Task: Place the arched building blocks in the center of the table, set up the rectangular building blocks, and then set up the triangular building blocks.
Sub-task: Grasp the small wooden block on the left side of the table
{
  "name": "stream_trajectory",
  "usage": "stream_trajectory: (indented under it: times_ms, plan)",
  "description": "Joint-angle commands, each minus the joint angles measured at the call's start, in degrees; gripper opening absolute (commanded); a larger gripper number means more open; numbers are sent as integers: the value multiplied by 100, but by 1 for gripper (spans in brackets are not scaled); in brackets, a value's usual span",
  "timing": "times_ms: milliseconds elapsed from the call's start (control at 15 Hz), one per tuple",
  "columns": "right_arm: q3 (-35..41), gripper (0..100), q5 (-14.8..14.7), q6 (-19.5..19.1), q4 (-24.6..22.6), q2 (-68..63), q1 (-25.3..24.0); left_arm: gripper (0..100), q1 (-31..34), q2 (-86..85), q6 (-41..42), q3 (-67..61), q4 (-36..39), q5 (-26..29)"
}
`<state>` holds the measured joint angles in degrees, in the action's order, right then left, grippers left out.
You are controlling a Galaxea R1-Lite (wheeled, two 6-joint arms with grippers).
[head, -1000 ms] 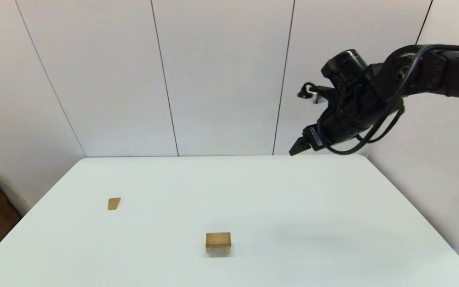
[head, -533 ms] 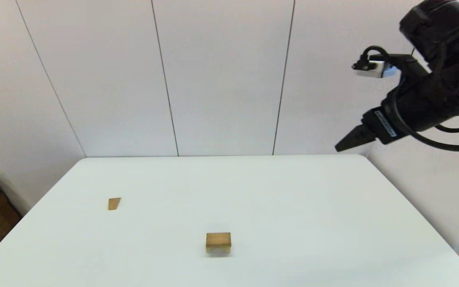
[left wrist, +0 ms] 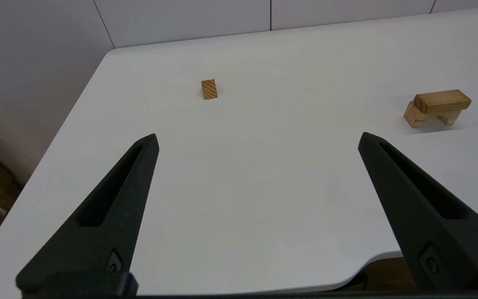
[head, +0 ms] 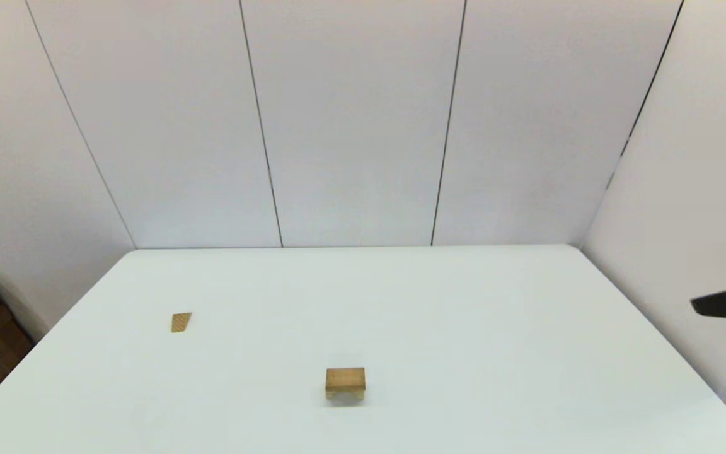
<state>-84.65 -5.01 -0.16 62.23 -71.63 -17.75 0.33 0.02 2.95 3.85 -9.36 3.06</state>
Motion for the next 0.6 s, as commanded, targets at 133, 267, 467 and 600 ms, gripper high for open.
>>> stream_trajectory:
  times_ms: [133, 267, 467, 600]
  plan:
    - [1469, 100, -141, 517, 43, 1793, 0, 100, 2, -2, -5, -7, 5, -7]
    - [2032, 100, -167, 657, 35, 2338, 26, 100, 2, -2, 4, 1, -4, 2]
    - [2919, 100, -167, 754, 26, 3147, 158, 100, 2, -2, -5, 1, 5, -7]
    - [3385, 100, -149, 719, 8, 3542, 395, 100, 2, -2, -5, -7, 5, -7]
